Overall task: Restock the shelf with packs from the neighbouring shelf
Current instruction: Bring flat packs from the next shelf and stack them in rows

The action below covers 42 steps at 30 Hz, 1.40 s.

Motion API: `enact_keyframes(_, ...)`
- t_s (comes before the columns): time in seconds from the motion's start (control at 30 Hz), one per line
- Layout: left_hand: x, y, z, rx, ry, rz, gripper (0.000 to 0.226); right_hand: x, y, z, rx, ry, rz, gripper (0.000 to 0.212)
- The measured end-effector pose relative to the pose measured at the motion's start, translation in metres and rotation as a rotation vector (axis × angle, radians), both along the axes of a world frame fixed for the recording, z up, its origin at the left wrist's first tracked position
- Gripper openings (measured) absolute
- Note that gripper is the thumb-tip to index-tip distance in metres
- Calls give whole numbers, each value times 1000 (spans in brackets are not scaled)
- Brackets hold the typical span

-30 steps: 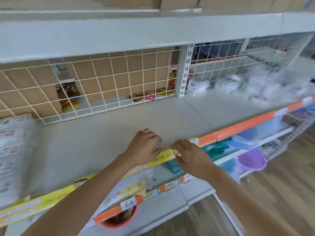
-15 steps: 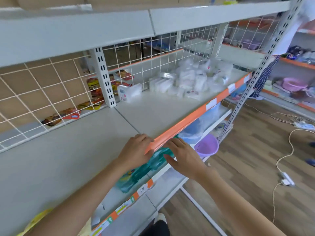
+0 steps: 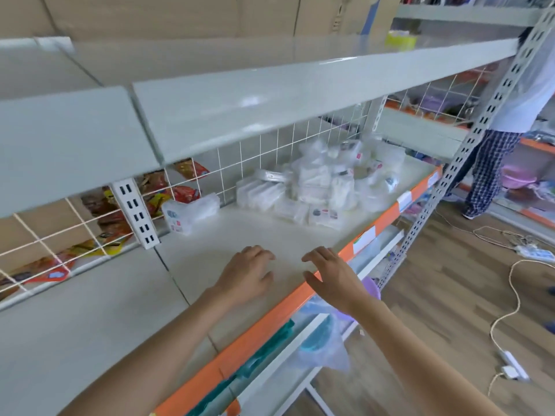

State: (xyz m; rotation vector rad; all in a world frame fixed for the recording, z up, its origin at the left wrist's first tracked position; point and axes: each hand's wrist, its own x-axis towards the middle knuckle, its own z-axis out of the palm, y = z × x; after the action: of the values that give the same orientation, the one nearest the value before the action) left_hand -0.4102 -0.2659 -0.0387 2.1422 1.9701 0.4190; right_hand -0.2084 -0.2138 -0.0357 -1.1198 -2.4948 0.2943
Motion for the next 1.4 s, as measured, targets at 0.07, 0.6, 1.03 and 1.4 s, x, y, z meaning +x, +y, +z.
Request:
enact_keyframes(0.07,1,12,1,9,-9,8,50,3,19,-7,-39,-17,-7,28)
enact_keyframes(0.6,49,147,6,-122,136,152,66,13,156,5,-71,-313,-72,56)
enact_keyframes(1.03,50,87,7,-152,-16,495,72,19,145,4,-199,-117,291,58)
enact_keyframes(1.4,66,-109,16,128,-192,1054,64,-56,31,-2,-208,-18,863,62)
